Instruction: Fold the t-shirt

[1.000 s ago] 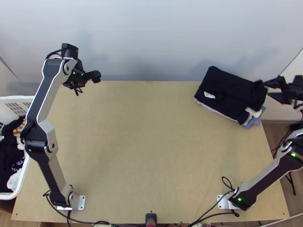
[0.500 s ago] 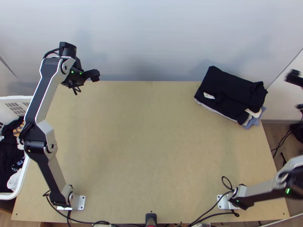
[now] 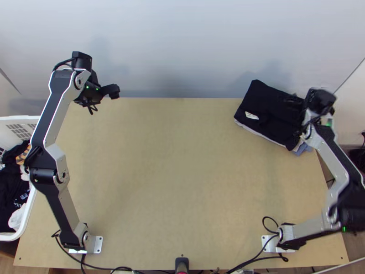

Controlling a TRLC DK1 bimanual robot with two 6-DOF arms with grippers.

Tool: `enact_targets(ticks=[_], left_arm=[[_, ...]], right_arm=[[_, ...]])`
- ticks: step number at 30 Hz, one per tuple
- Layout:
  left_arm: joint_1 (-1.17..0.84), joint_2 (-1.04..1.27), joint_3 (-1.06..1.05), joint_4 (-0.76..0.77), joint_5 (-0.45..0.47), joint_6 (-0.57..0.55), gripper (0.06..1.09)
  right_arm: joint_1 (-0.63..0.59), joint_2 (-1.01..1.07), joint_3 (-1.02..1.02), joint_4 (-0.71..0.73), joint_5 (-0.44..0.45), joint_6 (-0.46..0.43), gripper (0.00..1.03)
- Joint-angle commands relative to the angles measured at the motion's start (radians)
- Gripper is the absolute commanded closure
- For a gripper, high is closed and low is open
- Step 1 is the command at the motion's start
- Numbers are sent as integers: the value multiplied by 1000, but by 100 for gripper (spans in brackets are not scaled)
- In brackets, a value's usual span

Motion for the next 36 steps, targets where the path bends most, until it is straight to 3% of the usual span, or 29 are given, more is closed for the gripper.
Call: enact_targets(ticks=[1,11,20,24,32,36], left_arm=[[5,5,2,0,-7,10,10],[-2,8,2,-3,-13,9,10],[-2,4,-1,-6,-13,3,10],[-2,5,1,-4,-13,1,10],[-8,-6,1,-4,-13,4,10],[-3,-15,1,-3,-33,10,10]], right_arm=[[-72,248,-47,208,56,30,4],[-109,394,14,290,115,15,4],[-80,128,77,265,121,-16,4],[-11,76,145,264,134,-25,4],[122,273,235,274,141,-17,4],[178,388,227,287,143,-89,4]])
